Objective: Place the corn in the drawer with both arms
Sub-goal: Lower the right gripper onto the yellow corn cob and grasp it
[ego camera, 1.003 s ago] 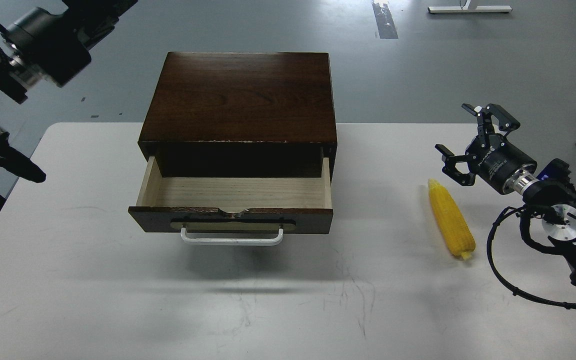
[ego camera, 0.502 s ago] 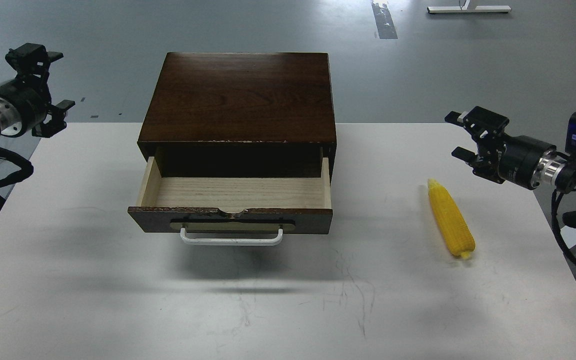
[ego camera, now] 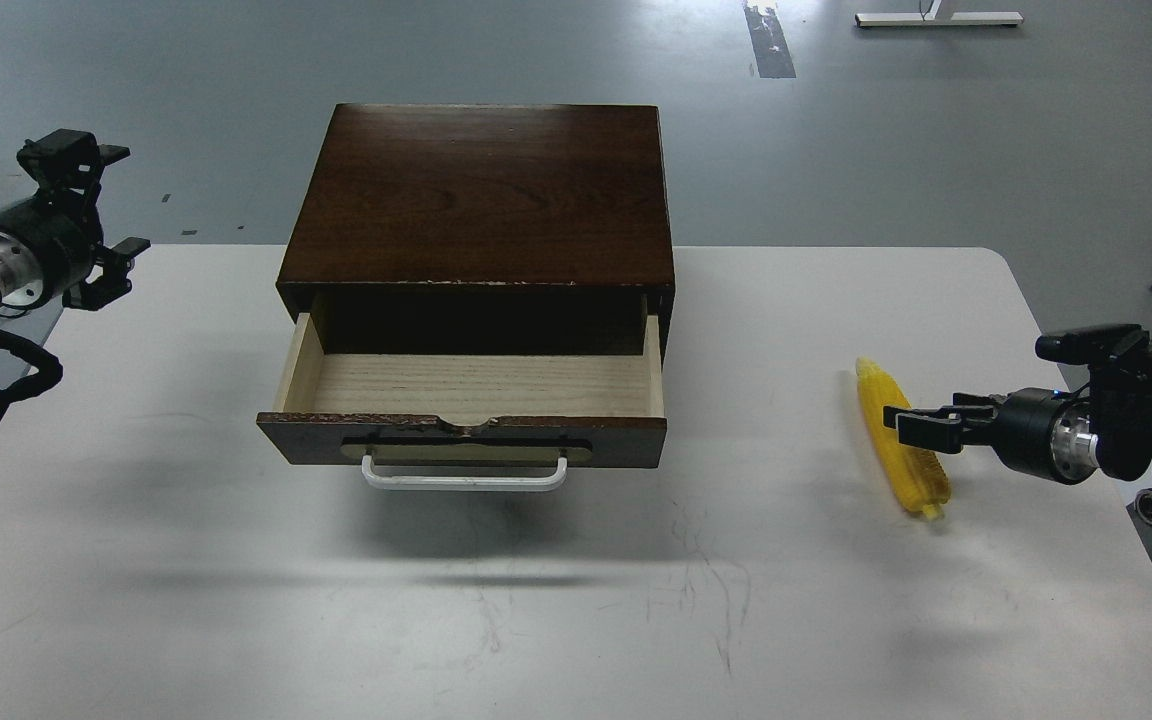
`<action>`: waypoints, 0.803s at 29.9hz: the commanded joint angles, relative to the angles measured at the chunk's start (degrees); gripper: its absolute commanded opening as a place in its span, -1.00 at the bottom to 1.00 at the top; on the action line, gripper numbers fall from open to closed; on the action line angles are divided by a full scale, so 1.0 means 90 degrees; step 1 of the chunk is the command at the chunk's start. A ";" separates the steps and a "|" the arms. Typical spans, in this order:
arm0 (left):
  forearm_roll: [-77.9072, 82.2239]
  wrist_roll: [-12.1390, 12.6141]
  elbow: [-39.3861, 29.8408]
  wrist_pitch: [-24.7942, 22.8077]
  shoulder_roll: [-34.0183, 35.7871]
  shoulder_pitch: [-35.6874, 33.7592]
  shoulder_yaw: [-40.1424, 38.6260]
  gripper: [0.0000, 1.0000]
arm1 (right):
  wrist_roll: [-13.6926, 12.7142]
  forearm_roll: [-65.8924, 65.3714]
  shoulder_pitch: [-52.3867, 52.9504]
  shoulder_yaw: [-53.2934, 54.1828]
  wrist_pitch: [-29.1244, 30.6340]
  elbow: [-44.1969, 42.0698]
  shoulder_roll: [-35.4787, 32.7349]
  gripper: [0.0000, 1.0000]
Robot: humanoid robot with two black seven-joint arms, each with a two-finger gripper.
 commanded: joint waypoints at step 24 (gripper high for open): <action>0.0035 -0.0353 -0.0024 0.0010 0.0057 0.0201 0.0068 0.97 | 0.0243 0.0020 0.0286 -0.0575 -0.1063 -0.0191 0.0439 -0.59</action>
